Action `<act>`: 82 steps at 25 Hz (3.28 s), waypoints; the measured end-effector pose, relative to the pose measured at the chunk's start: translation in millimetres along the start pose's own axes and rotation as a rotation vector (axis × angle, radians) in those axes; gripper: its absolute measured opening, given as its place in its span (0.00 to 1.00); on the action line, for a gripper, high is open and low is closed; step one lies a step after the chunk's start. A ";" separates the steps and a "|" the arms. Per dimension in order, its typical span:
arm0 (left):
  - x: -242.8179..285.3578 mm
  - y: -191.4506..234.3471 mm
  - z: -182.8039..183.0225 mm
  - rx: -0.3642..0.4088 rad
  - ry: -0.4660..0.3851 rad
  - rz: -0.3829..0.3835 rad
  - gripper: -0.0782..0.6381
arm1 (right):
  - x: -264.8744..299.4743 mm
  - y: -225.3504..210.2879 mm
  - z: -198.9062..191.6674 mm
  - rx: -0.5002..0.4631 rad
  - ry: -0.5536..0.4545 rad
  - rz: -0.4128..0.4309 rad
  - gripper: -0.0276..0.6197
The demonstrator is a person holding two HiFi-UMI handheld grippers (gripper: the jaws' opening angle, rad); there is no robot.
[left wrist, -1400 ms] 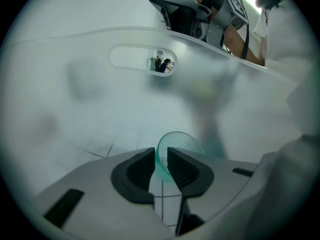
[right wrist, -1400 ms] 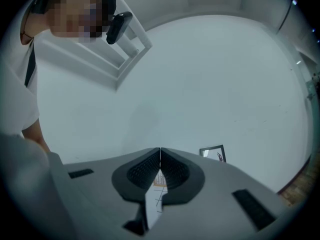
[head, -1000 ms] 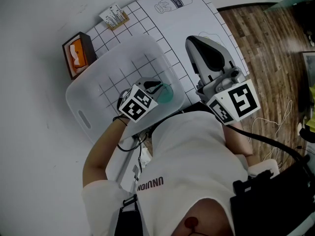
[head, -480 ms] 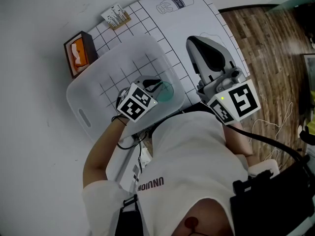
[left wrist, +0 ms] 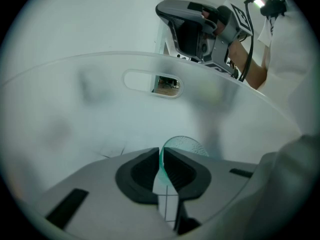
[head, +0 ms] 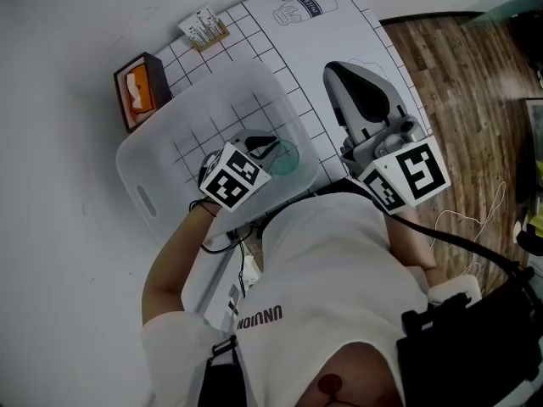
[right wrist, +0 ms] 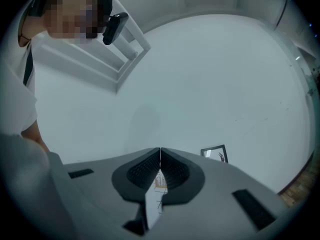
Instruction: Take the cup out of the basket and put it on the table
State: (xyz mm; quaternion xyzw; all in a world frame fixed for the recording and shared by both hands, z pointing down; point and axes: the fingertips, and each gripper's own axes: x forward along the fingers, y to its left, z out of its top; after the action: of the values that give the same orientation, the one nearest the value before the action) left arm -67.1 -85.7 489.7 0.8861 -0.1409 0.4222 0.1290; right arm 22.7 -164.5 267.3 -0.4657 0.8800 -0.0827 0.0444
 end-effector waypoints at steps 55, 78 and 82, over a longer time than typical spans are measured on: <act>-63.1 15.3 42.8 -0.067 -0.163 0.200 0.16 | 2.1 8.3 2.4 0.005 -0.004 0.055 0.07; -89.2 19.6 57.3 -0.095 -0.286 0.287 0.16 | 0.5 13.7 2.8 -0.005 -0.003 0.074 0.07; -94.3 19.6 60.3 -0.092 -0.307 0.303 0.16 | 0.0 14.8 2.9 -0.006 -0.004 0.077 0.07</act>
State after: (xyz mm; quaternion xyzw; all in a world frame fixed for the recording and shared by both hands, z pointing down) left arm -88.1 -111.6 381.1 0.9019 -0.3094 0.2901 0.0814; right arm 11.1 -156.6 261.7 -0.4316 0.8975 -0.0773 0.0477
